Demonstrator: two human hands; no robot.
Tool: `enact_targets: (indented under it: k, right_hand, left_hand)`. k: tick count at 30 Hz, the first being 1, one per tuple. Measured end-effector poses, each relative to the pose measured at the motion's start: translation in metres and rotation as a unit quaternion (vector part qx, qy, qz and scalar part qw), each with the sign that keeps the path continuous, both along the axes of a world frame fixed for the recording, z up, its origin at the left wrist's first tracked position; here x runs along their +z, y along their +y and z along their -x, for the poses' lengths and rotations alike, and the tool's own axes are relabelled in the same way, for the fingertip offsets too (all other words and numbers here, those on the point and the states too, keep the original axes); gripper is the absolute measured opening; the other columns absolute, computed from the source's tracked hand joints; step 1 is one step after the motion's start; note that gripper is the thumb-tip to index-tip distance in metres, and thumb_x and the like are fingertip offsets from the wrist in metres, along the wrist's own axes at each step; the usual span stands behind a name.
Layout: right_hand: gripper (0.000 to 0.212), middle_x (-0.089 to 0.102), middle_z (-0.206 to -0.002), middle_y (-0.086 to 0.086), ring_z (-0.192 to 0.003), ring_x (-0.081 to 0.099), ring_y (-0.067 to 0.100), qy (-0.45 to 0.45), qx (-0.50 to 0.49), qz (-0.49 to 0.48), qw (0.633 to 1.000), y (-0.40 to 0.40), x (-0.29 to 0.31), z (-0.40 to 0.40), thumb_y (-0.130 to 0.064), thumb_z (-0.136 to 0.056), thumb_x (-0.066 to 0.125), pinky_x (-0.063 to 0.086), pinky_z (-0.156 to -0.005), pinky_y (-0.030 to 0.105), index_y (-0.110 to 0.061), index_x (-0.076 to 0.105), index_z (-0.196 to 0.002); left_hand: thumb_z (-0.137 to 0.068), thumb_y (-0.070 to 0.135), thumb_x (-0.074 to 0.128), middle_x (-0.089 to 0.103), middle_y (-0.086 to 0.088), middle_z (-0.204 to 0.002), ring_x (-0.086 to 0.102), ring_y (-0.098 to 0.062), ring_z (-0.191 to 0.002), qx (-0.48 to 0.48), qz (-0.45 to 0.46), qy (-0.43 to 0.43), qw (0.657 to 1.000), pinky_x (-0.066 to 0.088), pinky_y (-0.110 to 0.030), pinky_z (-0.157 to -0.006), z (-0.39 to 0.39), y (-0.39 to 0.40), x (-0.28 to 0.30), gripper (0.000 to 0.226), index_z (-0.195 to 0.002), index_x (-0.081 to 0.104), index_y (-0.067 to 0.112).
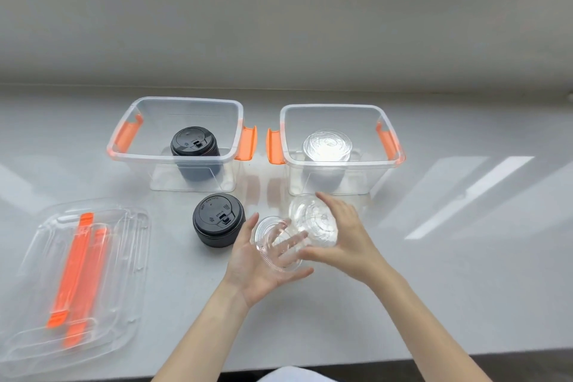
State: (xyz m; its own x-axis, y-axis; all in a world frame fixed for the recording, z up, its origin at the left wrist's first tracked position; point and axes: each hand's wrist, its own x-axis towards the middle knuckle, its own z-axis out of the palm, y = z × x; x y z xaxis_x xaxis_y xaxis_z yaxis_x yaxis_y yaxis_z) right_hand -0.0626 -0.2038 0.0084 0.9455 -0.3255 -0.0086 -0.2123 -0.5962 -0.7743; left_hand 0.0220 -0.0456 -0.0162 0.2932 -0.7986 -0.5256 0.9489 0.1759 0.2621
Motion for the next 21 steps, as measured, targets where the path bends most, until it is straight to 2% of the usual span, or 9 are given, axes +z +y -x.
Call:
enact_targets:
  k: [3, 7, 9, 12, 14, 16, 18, 21]
  right_hand:
    - [0.103, 0.038, -0.127, -0.021, -0.122, 0.031, 0.001, -0.006, 0.063, 0.001, 0.998, 0.024, 0.007, -0.006, -0.051, -0.05, 0.079, 0.029, -0.103, 0.021, -0.032, 0.028, -0.137]
    - [0.103, 0.045, -0.125, -0.013, -0.118, 0.035, 0.005, 0.001, 0.08, 0.017, 0.997, 0.033, 0.005, -0.012, -0.048, -0.051, 0.081, 0.035, -0.104, 0.028, -0.03, 0.028, -0.137]
    - [0.105, 0.046, -0.127, -0.013, -0.118, 0.035, 0.005, 0.009, 0.092, 0.021, 0.996, 0.033, 0.002, -0.012, -0.05, -0.05, 0.081, 0.034, -0.104, 0.027, -0.03, 0.027, -0.138]
    - [0.106, 0.034, -0.124, -0.032, -0.123, 0.03, 0.001, 0.032, 0.115, -0.031, 0.992, 0.025, 0.0, -0.01, -0.053, -0.049, 0.08, 0.03, -0.1, 0.016, -0.039, 0.024, -0.138]
    - [0.093, 0.031, -0.127, -0.034, -0.127, 0.025, -0.004, 0.054, 0.072, -0.097, 0.991, 0.01, -0.002, -0.01, -0.053, -0.052, 0.077, 0.024, -0.1, 0.013, -0.046, 0.03, -0.133]
    - [0.072, 0.04, -0.131, -0.02, -0.13, 0.027, 0.001, 0.052, -0.001, -0.113, 0.992, -0.009, -0.009, -0.011, -0.047, -0.064, 0.074, 0.023, -0.103, 0.02, -0.039, 0.041, -0.128]
    - [0.066, 0.045, -0.134, -0.005, -0.132, 0.028, 0.014, 0.058, -0.058, -0.012, 0.997, -0.026, -0.02, -0.015, -0.043, -0.073, 0.07, 0.024, -0.106, 0.025, -0.024, 0.043, -0.13]
    - [0.091, 0.035, -0.146, 0.005, -0.135, 0.024, 0.025, 0.141, -0.072, 0.11, 0.981, -0.037, -0.034, -0.019, -0.055, -0.068, 0.068, 0.023, -0.112, 0.038, -0.015, 0.029, -0.14]
  left_hand:
    - [-0.07, 0.056, 0.058, 0.05, -0.015, -0.132, 0.05, -0.038, -0.117, 0.008, 0.045, 0.02, 0.999, 0.04, -0.053, -0.097, 0.0, -0.005, 0.004, 0.062, -0.119, 0.053, 0.018]
    - [-0.067, 0.053, 0.062, 0.065, -0.016, -0.112, 0.062, -0.037, -0.102, 0.023, 0.053, 0.012, 0.998, 0.053, -0.044, -0.087, -0.001, -0.007, 0.006, 0.056, -0.106, 0.061, 0.013]
    - [-0.068, 0.052, 0.062, 0.065, -0.017, -0.112, 0.063, -0.036, -0.101, 0.029, 0.051, 0.008, 0.998, 0.053, -0.045, -0.086, -0.001, -0.006, 0.005, 0.055, -0.107, 0.059, 0.013]
    - [-0.07, 0.048, 0.059, 0.063, -0.019, -0.116, 0.061, -0.038, -0.105, 0.028, 0.042, 0.006, 0.999, 0.049, -0.049, -0.092, -0.002, -0.004, 0.001, 0.054, -0.108, 0.06, 0.01]
    - [-0.068, 0.047, 0.059, 0.062, -0.019, -0.115, 0.06, -0.038, -0.103, 0.03, 0.027, 0.006, 0.999, 0.045, -0.05, -0.091, -0.004, -0.001, -0.001, 0.051, -0.101, 0.065, 0.008]
    - [-0.065, 0.047, 0.06, 0.067, -0.018, -0.106, 0.065, -0.036, -0.095, 0.037, 0.009, -0.008, 0.999, 0.048, -0.049, -0.084, -0.006, 0.002, -0.003, 0.048, -0.093, 0.068, 0.009]
    - [-0.064, 0.048, 0.058, 0.069, -0.018, -0.104, 0.067, -0.036, -0.093, 0.042, -0.014, -0.027, 0.999, 0.049, -0.049, -0.081, -0.008, 0.005, -0.005, 0.046, -0.091, 0.067, 0.012]
    - [-0.063, 0.048, 0.058, 0.068, -0.019, -0.106, 0.066, -0.037, -0.095, 0.049, -0.03, -0.034, 0.998, 0.048, -0.051, -0.082, -0.009, 0.008, -0.007, 0.045, -0.089, 0.068, 0.013]
